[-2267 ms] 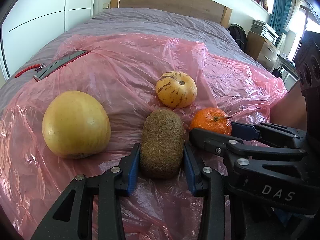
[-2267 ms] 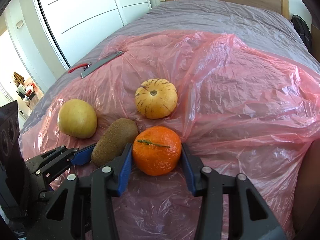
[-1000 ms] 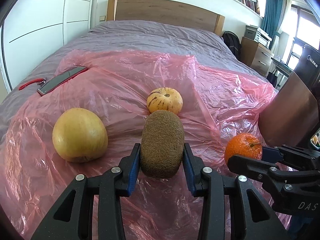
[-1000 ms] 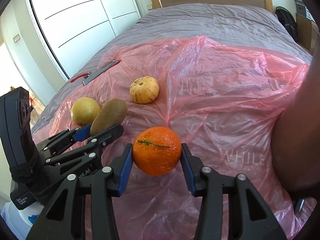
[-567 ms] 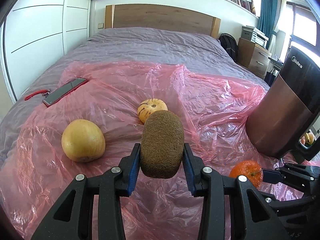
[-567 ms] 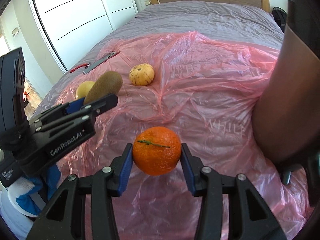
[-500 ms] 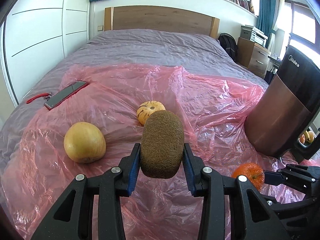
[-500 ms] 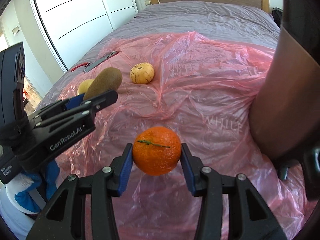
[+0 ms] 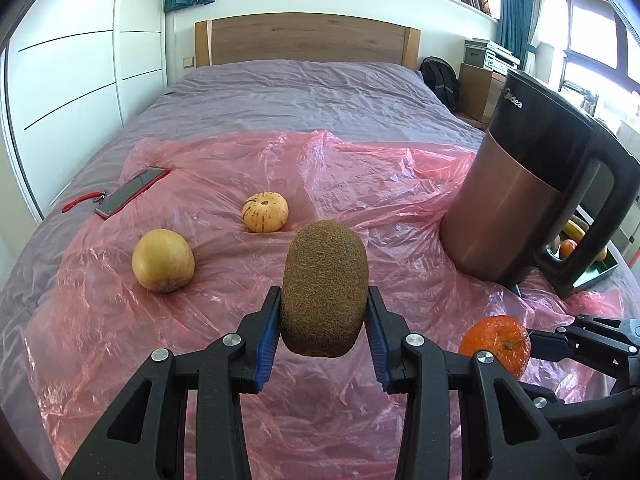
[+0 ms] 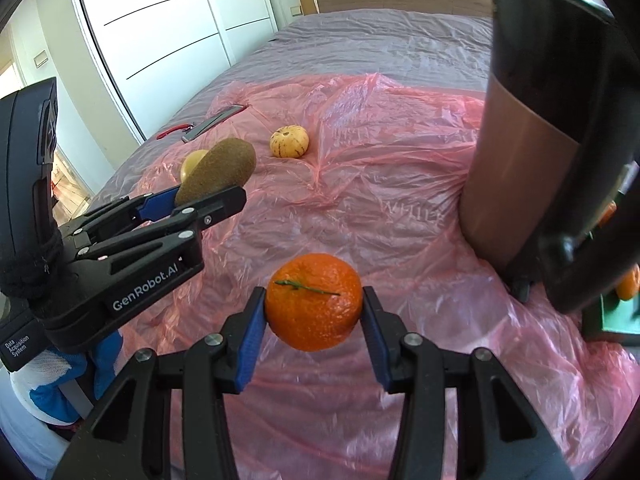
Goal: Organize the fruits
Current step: 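Carry the kiwi and mandarin past the kettle over the green tray with both tools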
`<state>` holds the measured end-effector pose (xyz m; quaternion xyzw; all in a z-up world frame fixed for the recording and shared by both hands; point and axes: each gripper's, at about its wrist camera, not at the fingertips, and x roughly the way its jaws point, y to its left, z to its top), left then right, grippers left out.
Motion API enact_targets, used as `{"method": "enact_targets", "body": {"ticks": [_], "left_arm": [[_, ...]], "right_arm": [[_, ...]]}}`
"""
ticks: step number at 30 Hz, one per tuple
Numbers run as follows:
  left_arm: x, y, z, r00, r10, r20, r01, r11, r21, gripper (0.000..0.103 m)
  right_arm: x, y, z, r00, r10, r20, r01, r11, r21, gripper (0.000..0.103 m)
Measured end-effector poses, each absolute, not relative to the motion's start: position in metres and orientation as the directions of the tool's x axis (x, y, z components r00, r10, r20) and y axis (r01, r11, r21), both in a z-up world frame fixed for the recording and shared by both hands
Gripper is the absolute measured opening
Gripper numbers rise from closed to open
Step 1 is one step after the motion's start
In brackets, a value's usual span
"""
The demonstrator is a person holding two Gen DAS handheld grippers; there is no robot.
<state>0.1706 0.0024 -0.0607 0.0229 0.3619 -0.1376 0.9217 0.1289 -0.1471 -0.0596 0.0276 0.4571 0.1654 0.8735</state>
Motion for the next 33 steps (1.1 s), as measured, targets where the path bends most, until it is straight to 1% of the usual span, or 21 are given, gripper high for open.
{"method": "enact_targets", "body": {"ticks": [9,15,25,33], "left_arm": [[0.133,-0.031,-0.049,0.656,-0.26,-0.709,0.328,0.944,-0.043,0.035],[0.105,-0.067,-0.042,0.591,-0.33,-0.736,0.412,0.908,-0.076,0.035],[0.064,-0.155,-0.03,0.491,-0.433,-0.756,0.591,0.803,-0.076,0.035],[0.064,-0.232,-0.027,0.434,-0.488,-0.757,0.684,0.725,-0.076,0.035]], "right_arm": [[0.087,-0.19,-0.045,0.548,0.302,-0.78,-0.218,0.952,0.216,0.034],[0.066,-0.234,-0.037,0.58,0.268,-0.769,-0.15,0.963,0.222,0.034],[0.045,-0.324,-0.028,0.647,0.165,-0.744,0.009,0.974,0.224,0.034],[0.046,-0.398,-0.028,0.686,0.069,-0.724,0.132,0.967,0.217,0.034]]}}
